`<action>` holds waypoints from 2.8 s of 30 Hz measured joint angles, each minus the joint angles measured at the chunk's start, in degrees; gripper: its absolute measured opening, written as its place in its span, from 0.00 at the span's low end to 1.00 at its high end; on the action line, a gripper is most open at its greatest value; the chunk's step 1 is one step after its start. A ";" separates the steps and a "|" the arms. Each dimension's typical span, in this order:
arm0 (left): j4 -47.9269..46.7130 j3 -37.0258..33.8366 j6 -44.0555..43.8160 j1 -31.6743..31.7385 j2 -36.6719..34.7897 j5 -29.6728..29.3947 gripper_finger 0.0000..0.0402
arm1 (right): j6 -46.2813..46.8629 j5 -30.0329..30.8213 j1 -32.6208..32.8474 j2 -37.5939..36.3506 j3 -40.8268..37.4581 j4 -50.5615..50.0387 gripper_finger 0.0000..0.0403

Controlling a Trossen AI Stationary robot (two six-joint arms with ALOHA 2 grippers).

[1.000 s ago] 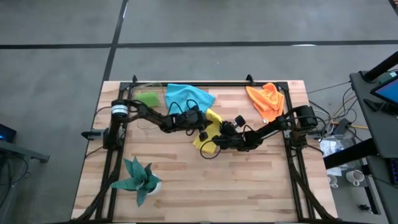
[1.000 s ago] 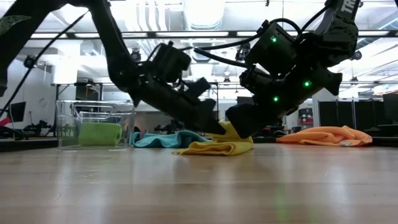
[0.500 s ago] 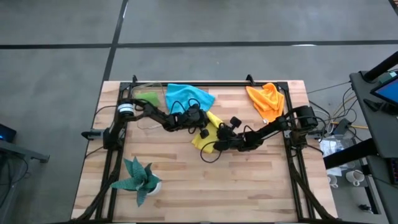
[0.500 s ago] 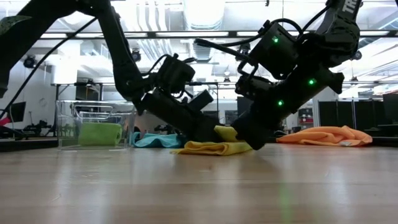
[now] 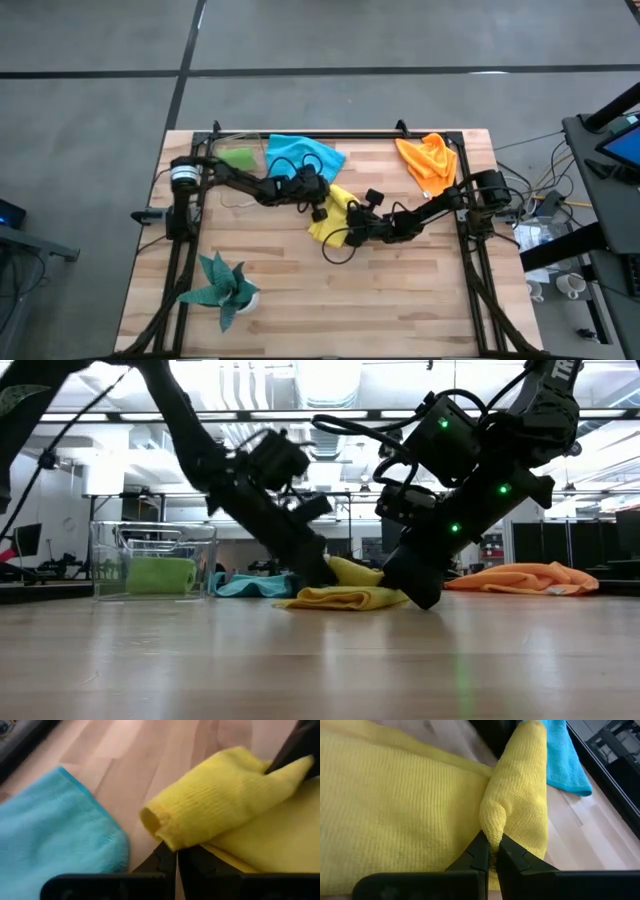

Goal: Roll microfiber towels into tight, uniform cylinder then place into a basket
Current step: Roll the yellow microfiber towel

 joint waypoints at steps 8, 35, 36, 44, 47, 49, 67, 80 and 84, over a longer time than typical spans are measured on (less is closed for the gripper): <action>-2.85 -3.71 0.53 -0.09 -7.11 2.07 0.00 | -3.28 0.19 0.00 -0.74 0.00 -0.78 0.03; 11.23 1.95 -4.43 -0.29 5.07 7.51 0.00 | -5.92 -4.10 -0.07 -1.27 0.04 -4.07 0.03; 11.04 1.53 -5.16 -0.43 5.10 7.54 0.00 | -5.92 -4.12 -0.07 -1.27 0.04 -4.09 0.03; 11.22 0.75 -8.88 -2.25 5.43 7.53 0.00 | -5.90 -4.23 -0.04 -1.27 0.02 -4.33 0.03; 11.29 0.75 -8.91 -2.27 5.58 7.53 0.00 | -5.49 -4.25 -0.04 -1.42 0.07 -4.44 0.03; 11.27 0.75 -8.93 -2.27 5.58 7.49 0.00 | -5.43 -4.34 -0.04 -1.71 0.35 -5.01 0.04; 11.42 0.31 -10.32 -2.34 5.58 7.29 0.00 | 1.65 -5.42 0.31 -22.59 -0.28 -28.90 0.46; 12.81 1.58 -10.48 -3.53 5.58 8.23 0.00 | 3.60 -7.53 -2.14 -18.64 -17.24 15.83 0.04; 13.06 2.51 -10.35 -4.68 5.57 8.25 0.00 | 4.09 -9.60 -2.16 -14.81 -15.03 15.63 0.02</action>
